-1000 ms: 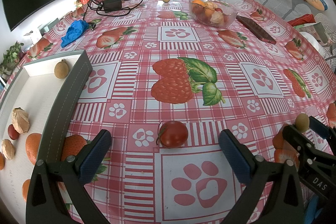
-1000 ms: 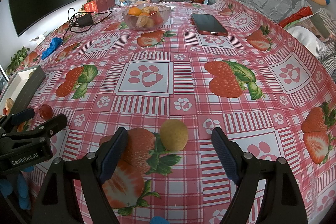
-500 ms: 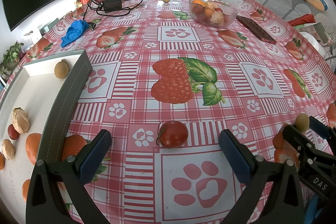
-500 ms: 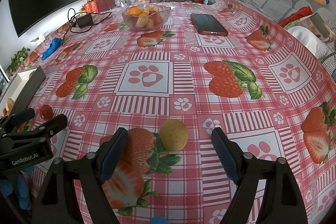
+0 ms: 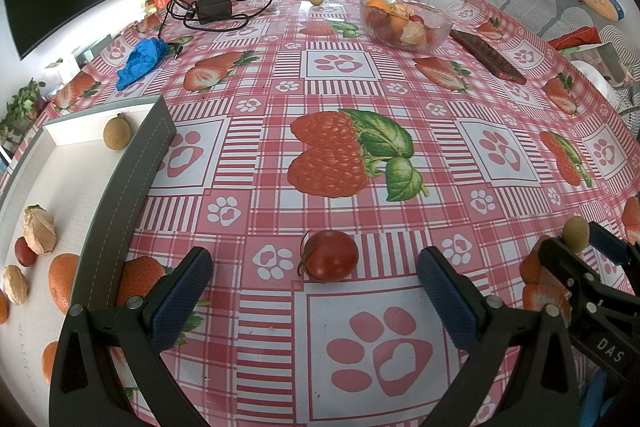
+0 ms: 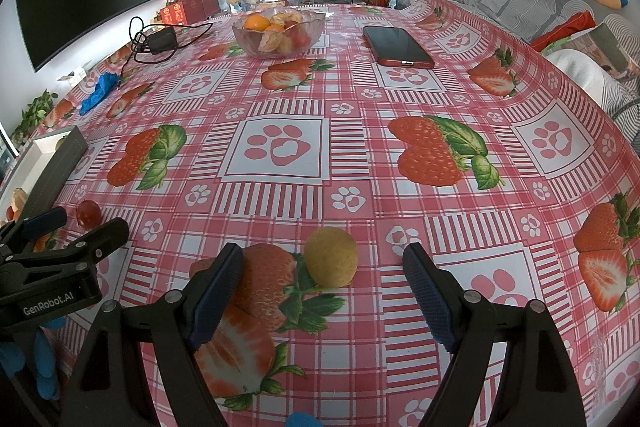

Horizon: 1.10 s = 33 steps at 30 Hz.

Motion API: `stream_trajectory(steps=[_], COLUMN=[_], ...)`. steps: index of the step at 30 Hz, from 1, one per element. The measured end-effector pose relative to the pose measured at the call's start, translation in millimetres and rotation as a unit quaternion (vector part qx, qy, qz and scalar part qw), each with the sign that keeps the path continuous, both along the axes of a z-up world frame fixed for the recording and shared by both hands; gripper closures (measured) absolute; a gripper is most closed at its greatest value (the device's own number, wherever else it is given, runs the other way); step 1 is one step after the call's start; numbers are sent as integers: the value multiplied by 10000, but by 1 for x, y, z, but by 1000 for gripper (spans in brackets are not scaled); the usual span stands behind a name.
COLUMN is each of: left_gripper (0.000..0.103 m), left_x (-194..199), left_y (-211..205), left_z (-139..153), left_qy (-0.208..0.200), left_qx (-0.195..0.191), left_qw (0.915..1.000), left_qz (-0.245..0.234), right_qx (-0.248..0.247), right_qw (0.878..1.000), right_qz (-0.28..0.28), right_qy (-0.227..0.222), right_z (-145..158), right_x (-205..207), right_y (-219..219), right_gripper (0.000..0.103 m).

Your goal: Organize fruits

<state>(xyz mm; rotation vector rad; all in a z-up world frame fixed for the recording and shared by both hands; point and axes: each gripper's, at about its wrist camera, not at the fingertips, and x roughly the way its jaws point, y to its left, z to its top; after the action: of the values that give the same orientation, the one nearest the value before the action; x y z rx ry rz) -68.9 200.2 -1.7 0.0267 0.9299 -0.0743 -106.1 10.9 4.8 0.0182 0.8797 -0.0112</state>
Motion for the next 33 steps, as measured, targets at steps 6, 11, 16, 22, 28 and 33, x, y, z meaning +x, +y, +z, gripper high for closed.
stream_trajectory(steps=[6,11,16,22,28,33], left_gripper=[1,1,1,1,1,0], left_x=[0,0,0,0,0,1], left_y=[0,0,0,0,0,0], left_z=[0,0,0,0,0,0], left_qy=[0,1,3,2,4,9], left_qx=[1,1,-3,1,2,9], left_qw=[10000,10000,10000,10000,10000,10000], left_qz=[1,1,1,3,4,0], right_qx=[4,9,3,-4,-28,-96], right_qw=[10000,10000,10000,10000,10000,9999], right_qz=[0,0,1,1,0,6], right_qy=[-2,-3,-2,1,8,36], right_z=[0,0,0,0,0,0], right_x=[0,0,0,0,0,1], right_y=[0,0,0,0,0,2], right_gripper=[20,20,20,20,20,20])
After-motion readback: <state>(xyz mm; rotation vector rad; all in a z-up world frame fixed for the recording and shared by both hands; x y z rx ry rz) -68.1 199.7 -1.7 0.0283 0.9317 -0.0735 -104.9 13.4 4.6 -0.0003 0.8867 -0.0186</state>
